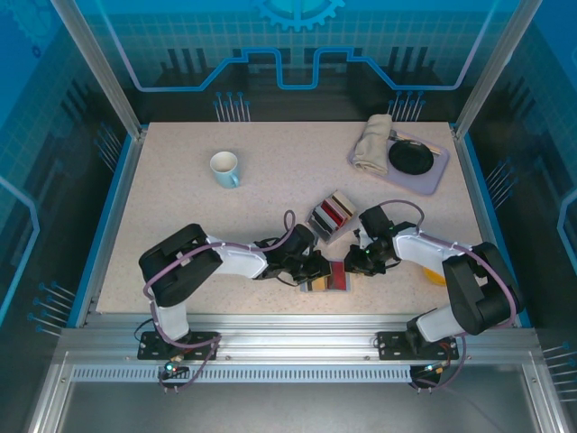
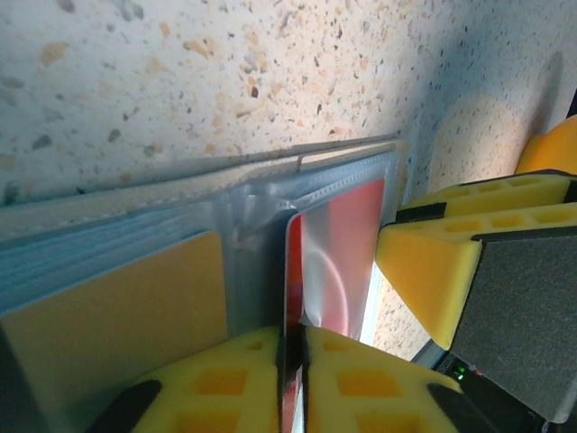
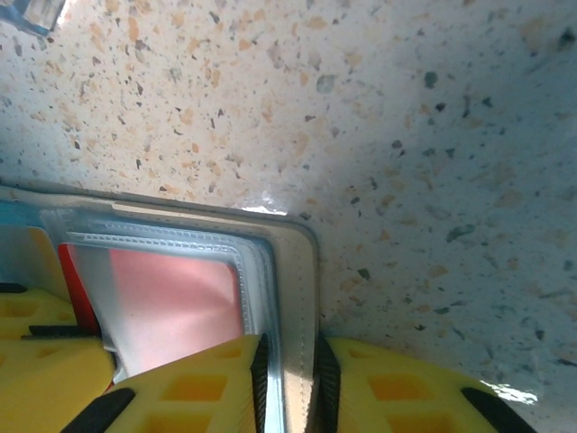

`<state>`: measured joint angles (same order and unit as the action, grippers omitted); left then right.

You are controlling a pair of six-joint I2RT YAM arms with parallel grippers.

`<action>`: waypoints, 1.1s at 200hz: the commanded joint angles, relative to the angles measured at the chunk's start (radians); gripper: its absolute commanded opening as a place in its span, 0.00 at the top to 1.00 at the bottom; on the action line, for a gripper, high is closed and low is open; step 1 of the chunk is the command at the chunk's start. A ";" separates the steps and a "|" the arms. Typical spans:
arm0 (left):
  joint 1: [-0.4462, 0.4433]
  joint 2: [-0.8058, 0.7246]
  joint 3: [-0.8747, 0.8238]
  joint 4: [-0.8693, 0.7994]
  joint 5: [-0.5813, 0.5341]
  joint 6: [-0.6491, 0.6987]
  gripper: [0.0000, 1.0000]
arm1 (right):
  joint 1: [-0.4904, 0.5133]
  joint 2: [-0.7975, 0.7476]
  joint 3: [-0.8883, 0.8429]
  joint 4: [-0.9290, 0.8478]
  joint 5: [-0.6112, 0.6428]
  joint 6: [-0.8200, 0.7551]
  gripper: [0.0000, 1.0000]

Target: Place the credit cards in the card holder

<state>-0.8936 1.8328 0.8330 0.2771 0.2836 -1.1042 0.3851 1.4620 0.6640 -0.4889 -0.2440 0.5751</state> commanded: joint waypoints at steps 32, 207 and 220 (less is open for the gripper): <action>-0.011 -0.171 -0.023 -0.221 -0.104 0.118 0.65 | -0.039 -0.070 0.094 -0.140 0.016 -0.045 0.63; 0.286 -0.349 -0.126 -0.248 -0.078 0.052 0.48 | 0.245 0.328 0.755 -0.346 0.548 -0.375 0.66; 0.291 -0.352 -0.127 -0.251 -0.080 0.053 0.48 | 0.259 0.382 0.797 -0.356 0.574 -0.398 0.66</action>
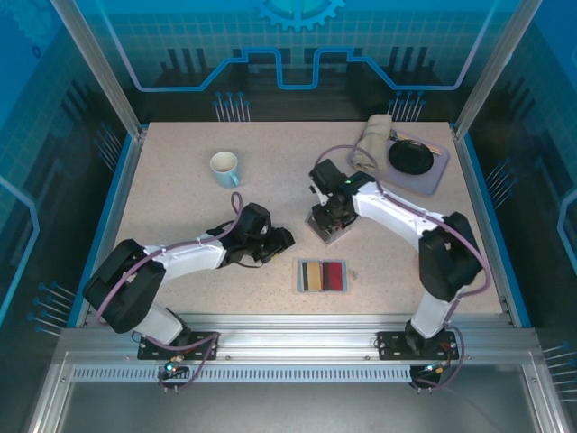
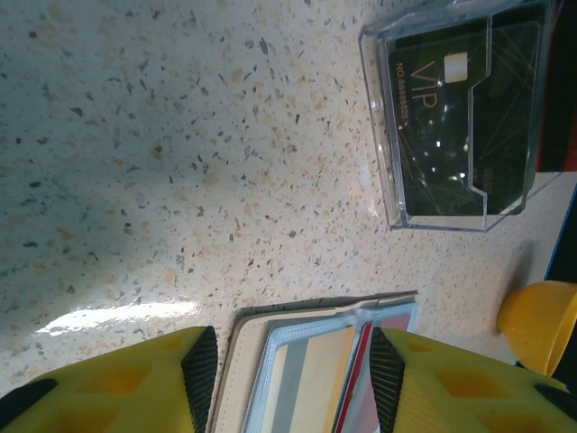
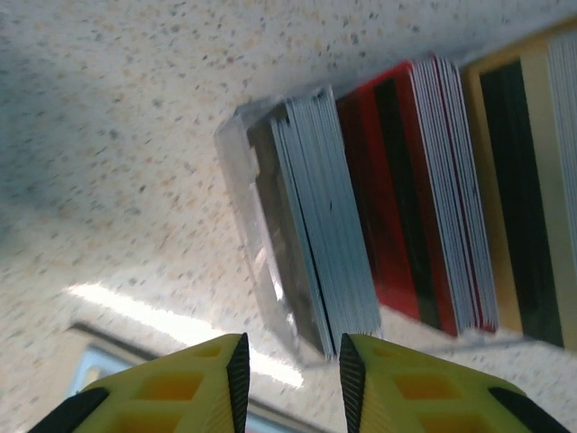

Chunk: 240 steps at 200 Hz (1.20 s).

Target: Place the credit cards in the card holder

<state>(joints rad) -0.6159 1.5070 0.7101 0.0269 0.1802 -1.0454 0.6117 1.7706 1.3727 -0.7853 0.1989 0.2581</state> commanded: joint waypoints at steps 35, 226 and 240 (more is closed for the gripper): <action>0.024 -0.034 -0.015 -0.008 0.018 -0.001 0.47 | 0.064 0.171 0.160 -0.085 0.221 -0.118 0.64; 0.042 -0.033 -0.015 -0.013 0.027 0.001 0.46 | 0.117 0.194 0.157 -0.073 0.433 -0.164 0.72; 0.041 -0.034 -0.018 -0.011 0.027 0.000 0.46 | 0.117 0.192 0.156 -0.075 0.433 -0.163 0.73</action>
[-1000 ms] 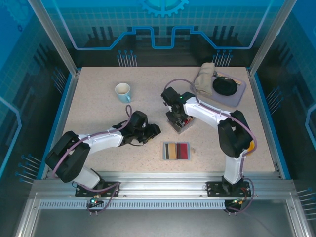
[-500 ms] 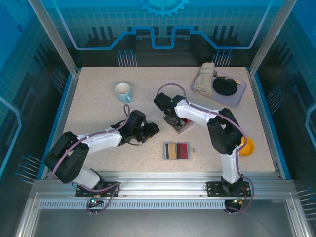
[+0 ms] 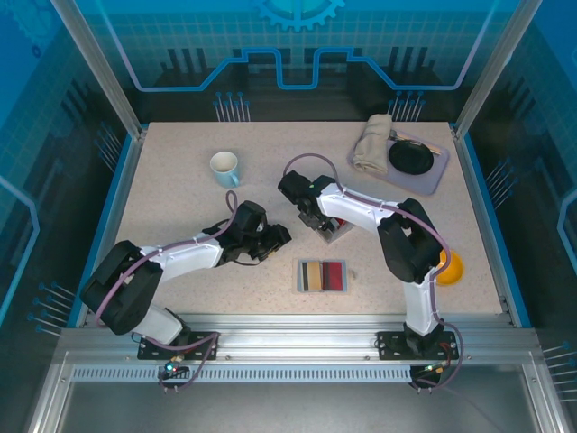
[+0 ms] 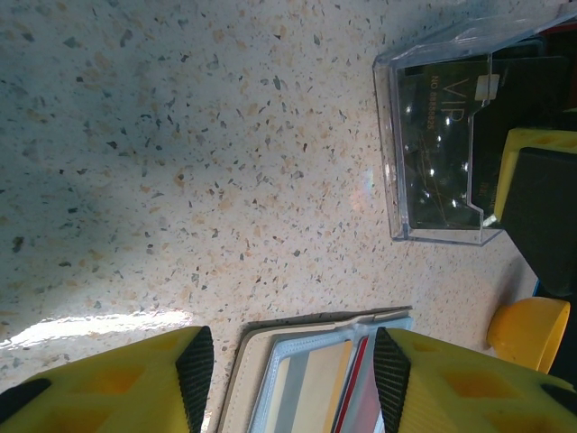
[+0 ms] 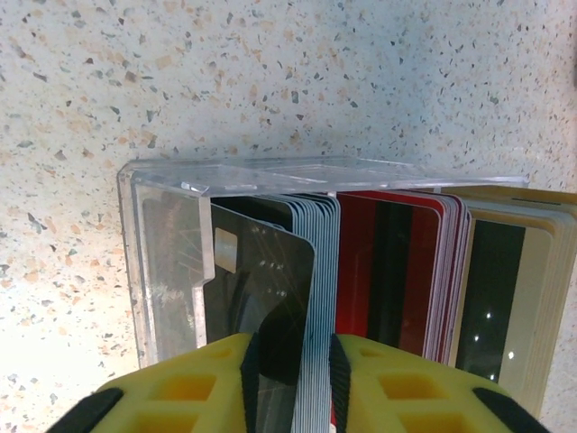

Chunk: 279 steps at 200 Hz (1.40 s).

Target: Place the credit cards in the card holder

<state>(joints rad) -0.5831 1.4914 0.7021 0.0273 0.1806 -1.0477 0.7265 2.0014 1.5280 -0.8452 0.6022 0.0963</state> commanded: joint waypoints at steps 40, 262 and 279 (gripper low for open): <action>0.008 -0.021 -0.013 -0.009 0.030 0.002 0.46 | 0.001 -0.045 0.001 -0.017 0.033 -0.006 0.79; 0.022 -0.083 -0.014 0.109 0.116 -0.012 0.40 | -0.101 -0.361 -0.042 -0.071 -0.427 0.149 1.00; 0.031 -0.092 -0.004 0.170 0.164 -0.020 0.35 | -0.154 -0.442 -0.096 -0.031 -0.563 0.206 1.00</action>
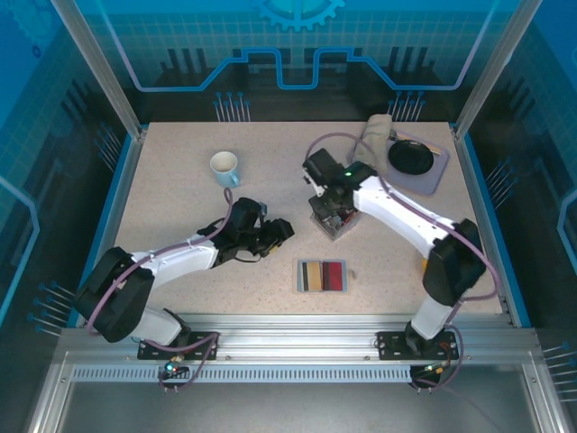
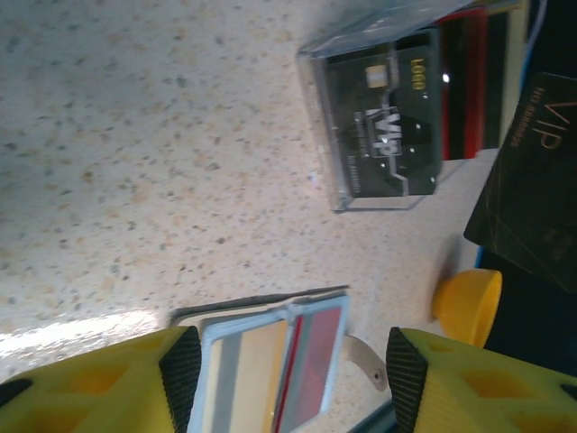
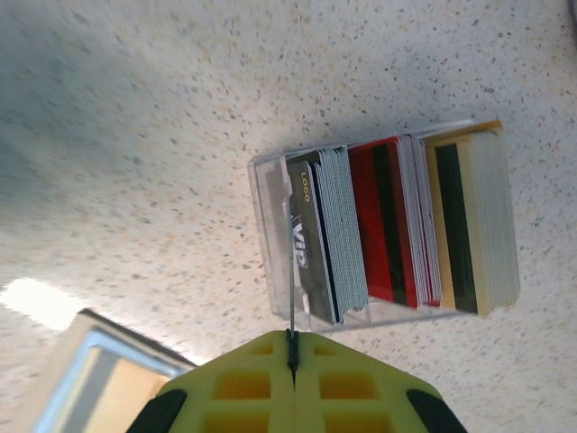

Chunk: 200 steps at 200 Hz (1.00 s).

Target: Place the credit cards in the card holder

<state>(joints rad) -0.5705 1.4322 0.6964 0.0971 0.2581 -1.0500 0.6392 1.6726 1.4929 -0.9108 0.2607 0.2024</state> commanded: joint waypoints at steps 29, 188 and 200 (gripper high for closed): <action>0.029 -0.027 0.038 0.209 0.177 -0.036 0.28 | -0.199 -0.251 -0.203 0.163 -0.534 0.227 1.00; 0.026 0.128 0.176 0.475 0.372 -0.137 0.74 | -0.367 -0.358 -0.424 0.460 -1.002 0.471 1.00; 0.029 0.125 0.177 0.475 0.372 -0.136 0.80 | -0.373 -0.358 -0.432 0.475 -1.021 0.481 0.99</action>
<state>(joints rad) -0.5488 1.5517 0.8421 0.5243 0.5945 -1.1797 0.2863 1.3331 1.0809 -0.4847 -0.6853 0.6479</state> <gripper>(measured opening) 0.247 0.045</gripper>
